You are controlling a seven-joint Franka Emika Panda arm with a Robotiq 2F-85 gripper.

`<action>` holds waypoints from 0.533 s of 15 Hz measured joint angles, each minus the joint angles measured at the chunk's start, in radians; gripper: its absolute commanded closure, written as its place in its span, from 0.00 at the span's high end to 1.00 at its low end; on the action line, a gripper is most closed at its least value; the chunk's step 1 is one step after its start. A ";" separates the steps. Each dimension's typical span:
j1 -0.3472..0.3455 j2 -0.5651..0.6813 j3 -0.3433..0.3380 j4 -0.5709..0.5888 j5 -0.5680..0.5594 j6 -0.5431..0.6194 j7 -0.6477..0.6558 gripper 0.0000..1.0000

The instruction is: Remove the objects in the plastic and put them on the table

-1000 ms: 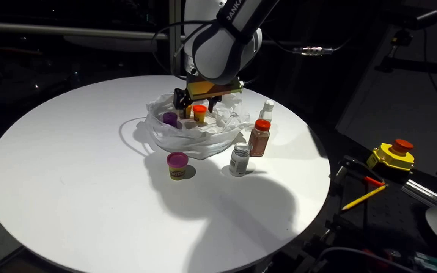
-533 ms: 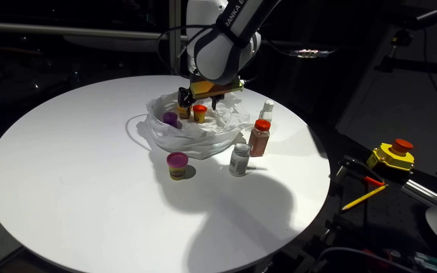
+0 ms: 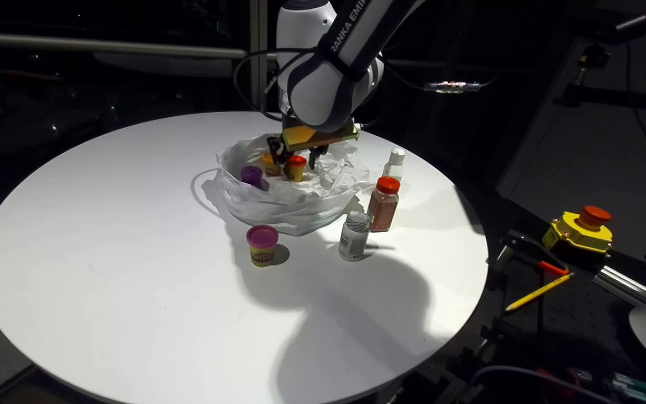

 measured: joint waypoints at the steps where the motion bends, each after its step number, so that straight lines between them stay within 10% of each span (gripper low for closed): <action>1: 0.002 0.000 0.000 0.000 0.000 0.006 0.002 0.31; 8: 0.085 -0.001 -0.066 -0.034 -0.043 0.050 0.073 0.28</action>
